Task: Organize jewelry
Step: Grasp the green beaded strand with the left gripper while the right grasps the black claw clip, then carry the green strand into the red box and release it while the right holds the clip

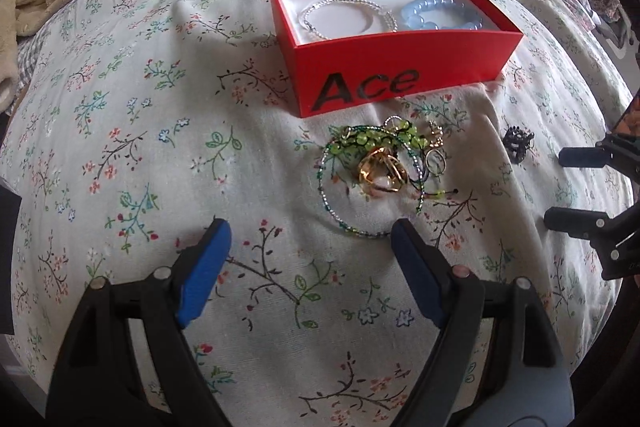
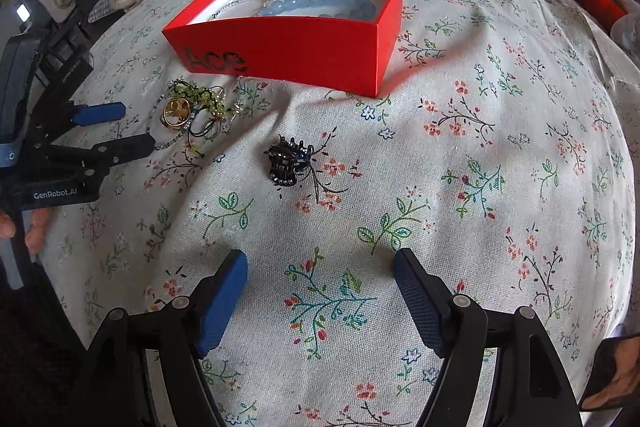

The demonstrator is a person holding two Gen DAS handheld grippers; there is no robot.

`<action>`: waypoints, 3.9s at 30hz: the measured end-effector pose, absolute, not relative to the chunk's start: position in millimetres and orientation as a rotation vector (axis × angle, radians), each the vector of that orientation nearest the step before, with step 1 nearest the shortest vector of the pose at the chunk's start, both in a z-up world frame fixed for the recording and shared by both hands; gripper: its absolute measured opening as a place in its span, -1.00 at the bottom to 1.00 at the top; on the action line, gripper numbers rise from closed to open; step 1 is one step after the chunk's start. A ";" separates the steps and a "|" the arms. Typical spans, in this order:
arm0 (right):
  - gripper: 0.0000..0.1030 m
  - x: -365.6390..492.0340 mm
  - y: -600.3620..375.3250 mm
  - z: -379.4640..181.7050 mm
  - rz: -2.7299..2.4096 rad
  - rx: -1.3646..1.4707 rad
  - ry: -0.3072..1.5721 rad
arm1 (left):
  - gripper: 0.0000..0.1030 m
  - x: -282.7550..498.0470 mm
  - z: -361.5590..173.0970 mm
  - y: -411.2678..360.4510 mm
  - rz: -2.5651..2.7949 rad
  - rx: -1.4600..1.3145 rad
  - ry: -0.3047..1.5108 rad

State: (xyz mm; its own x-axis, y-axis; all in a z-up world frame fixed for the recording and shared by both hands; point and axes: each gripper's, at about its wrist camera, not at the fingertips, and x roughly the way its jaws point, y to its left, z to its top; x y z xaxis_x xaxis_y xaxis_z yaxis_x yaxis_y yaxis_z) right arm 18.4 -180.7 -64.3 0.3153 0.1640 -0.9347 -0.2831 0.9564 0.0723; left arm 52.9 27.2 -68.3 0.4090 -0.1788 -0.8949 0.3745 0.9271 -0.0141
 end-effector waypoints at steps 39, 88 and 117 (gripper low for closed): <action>0.64 66.4 -172.1 -60.8 0.216 -0.024 1.255 | -0.93 66.4 -31.8 39.9 -0.380 -0.013 1.094; -0.53 72.9 -188.0 10.7 0.222 0.190 1.120 | -0.93 65.0 40.3 22.8 -0.353 -0.154 0.918; -0.53 83.4 -198.9 15.2 0.194 0.210 1.083 | -0.93 125.0 7.0 -3.9 -0.224 -0.093 0.961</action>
